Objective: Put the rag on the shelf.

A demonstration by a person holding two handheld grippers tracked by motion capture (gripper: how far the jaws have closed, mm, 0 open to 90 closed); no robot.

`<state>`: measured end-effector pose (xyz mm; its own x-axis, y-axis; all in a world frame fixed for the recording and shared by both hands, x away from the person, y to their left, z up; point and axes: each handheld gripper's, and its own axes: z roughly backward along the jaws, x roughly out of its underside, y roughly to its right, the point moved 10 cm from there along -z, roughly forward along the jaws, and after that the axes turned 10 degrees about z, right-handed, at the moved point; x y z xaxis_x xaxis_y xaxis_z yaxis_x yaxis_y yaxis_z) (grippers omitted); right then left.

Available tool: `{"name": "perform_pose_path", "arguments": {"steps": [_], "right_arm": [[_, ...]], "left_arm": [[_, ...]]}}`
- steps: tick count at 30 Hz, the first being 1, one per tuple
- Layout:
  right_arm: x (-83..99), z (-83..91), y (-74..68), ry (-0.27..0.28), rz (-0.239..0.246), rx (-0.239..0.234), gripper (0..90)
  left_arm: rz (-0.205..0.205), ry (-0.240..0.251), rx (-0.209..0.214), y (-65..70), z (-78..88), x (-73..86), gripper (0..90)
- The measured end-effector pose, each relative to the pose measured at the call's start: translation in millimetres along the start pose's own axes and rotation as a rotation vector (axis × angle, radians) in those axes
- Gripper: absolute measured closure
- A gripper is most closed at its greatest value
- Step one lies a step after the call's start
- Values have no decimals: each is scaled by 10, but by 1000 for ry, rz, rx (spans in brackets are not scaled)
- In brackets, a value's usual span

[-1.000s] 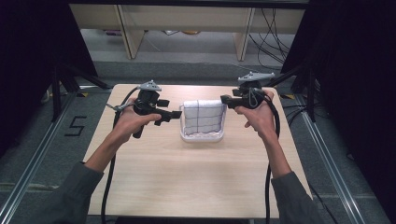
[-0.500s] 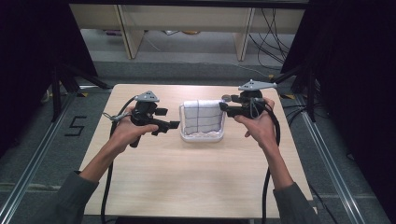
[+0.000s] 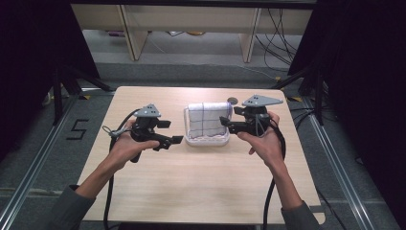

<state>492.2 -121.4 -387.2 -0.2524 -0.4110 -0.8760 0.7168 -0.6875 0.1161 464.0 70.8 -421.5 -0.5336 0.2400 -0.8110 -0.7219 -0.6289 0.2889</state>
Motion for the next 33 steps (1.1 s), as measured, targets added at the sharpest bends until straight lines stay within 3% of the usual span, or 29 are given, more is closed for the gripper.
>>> {"name": "perform_pose_path", "arguments": {"steps": [1,6,17,18,19,20,22,25,26,28,33], "right_arm": [[11,-6,-8,7,16,-4,343],[121,-1,-101,8,-11,-12,341],[335,6,-249,-21,-7,-27,334],[337,-9,-265,-14,20,-40,334],[370,-8,-320,-26,-5,-35,334],[384,-13,-327,-25,14,-40,333],[424,-2,-378,-38,-7,-49,332],[472,2,-417,-36,3,-51,325],[496,14,-456,-48,-21,-54,322],[523,3,-466,-38,4,-54,320],[553,1,-540,-41,-16,-61,319]], "left_arm": [[0,2,-5,6,8,15,209],[3,-8,1,34,42,127,207],[17,-23,17,52,80,349,206],[16,-20,7,52,85,364,206],[15,-27,12,58,99,390,206],[12,-25,6,56,104,406,206],[14,-27,13,72,111,446,206],[8,-36,14,86,122,520,205],[13,-39,9,95,126,547,205],[9,-46,15,110,128,602,205],[12,-46,8,109,125,701,204]]}}
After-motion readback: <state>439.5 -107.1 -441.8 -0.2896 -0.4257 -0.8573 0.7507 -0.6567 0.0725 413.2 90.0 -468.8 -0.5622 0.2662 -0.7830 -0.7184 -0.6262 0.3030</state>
